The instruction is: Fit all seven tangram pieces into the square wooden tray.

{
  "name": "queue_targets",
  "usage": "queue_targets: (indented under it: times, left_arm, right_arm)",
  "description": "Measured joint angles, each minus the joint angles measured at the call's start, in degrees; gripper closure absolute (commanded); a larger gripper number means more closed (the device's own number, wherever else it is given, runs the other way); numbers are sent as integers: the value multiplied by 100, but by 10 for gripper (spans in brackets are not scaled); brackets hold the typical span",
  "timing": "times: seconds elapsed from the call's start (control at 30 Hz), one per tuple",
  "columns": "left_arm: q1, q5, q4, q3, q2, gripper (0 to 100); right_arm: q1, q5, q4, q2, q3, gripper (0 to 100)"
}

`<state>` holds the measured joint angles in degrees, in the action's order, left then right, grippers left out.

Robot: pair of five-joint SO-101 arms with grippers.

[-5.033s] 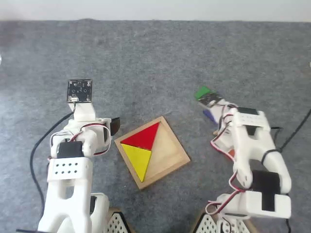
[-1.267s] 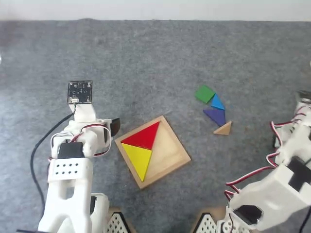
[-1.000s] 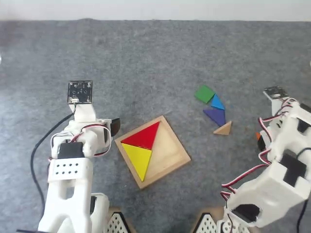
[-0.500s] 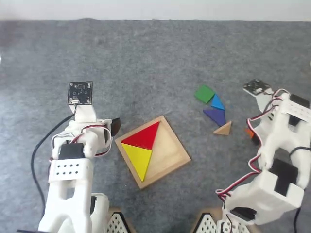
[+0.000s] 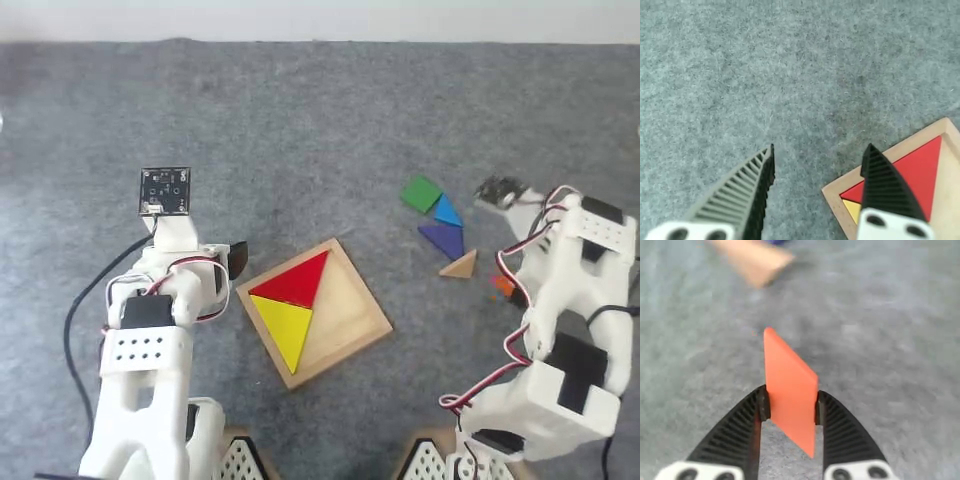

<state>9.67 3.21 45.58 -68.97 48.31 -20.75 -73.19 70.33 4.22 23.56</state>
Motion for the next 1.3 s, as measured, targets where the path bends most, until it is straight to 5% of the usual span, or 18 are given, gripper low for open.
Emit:
queue_targets:
  times: [0.2, 0.43, 0.97, 1.3]
  left_arm:
    - [0, 0, 0, 0, 0, 725]
    - [-9, 0, 0, 0, 0, 726]
    - [26, 0, 0, 0, 0, 726]
    - [26, 0, 0, 0, 0, 726]
  right_arm:
    - [167, -1187, 0, 0, 176, 991]
    - [1169, -2505, 70, 0, -325, 991]
    - [3710, -2224, 862, 0, -897, 990]
    - [5635, -2514, -70, 0, -897, 990]
